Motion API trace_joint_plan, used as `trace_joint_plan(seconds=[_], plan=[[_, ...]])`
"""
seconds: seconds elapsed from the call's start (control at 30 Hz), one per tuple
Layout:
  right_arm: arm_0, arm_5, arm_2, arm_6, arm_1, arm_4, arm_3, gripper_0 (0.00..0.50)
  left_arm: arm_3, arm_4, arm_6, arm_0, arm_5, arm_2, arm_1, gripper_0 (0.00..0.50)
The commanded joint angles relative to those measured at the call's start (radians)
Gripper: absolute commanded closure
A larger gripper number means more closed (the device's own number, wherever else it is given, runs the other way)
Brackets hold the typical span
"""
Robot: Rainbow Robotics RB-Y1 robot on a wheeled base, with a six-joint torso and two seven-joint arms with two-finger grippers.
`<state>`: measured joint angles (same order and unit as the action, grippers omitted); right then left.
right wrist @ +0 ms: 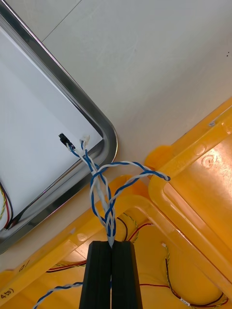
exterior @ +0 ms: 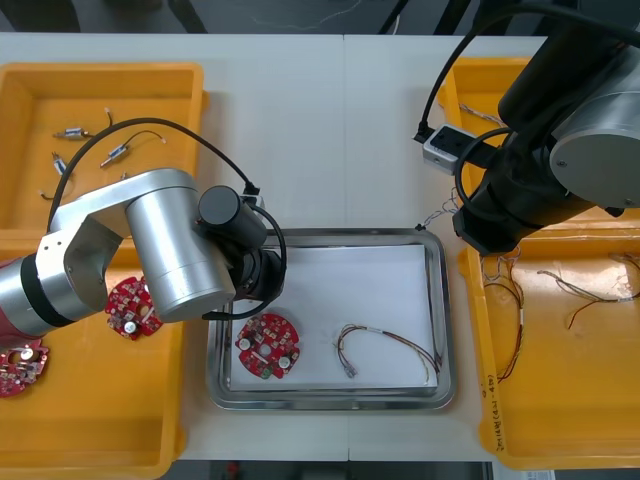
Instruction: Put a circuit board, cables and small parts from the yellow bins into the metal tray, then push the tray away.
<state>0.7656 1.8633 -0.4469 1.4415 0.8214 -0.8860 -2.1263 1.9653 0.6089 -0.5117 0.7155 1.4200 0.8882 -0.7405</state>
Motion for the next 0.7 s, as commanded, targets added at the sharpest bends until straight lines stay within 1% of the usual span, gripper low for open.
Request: trace_joint_plan(seconds=[0.03, 0.07, 0.1, 0.13, 0.4, 0.47, 0.7], plan=[[-0.005, -0.010, -0.009, 0.023, 0.033, 0.004, -0.032, 0.500, 0.006, -0.012, 0.039, 0.018, -0.013, 0.020, 0.021, 0.097], [-0.005, -0.010, -0.009, 0.023, 0.033, 0.004, -0.032, 0.500, 0.006, -0.012, 0.041, 0.018, -0.015, 0.021, 0.021, 0.069], [-0.005, -0.010, -0.009, 0.023, 0.033, 0.004, -0.032, 0.500, 0.004, -0.015, 0.044, 0.018, -0.020, 0.025, 0.021, 0.007], [-0.005, -0.010, -0.009, 0.022, 0.033, 0.004, -0.032, 0.500, 0.006, -0.018, 0.047, 0.018, -0.023, 0.028, 0.021, 0.000], [-0.005, -0.010, -0.009, 0.020, 0.033, -0.001, -0.034, 0.500, 0.021, -0.017, 0.070, 0.021, -0.021, 0.015, 0.020, 0.000], [-0.005, -0.012, -0.009, 0.026, 0.033, -0.001, -0.034, 0.500, 0.026, -0.001, 0.070, 0.021, -0.009, -0.002, 0.020, 0.000], [-0.005, -0.030, -0.010, 0.031, 0.027, -0.022, -0.034, 0.500, 0.064, 0.087, 0.068, 0.045, 0.105, -0.106, 0.020, 0.000]])
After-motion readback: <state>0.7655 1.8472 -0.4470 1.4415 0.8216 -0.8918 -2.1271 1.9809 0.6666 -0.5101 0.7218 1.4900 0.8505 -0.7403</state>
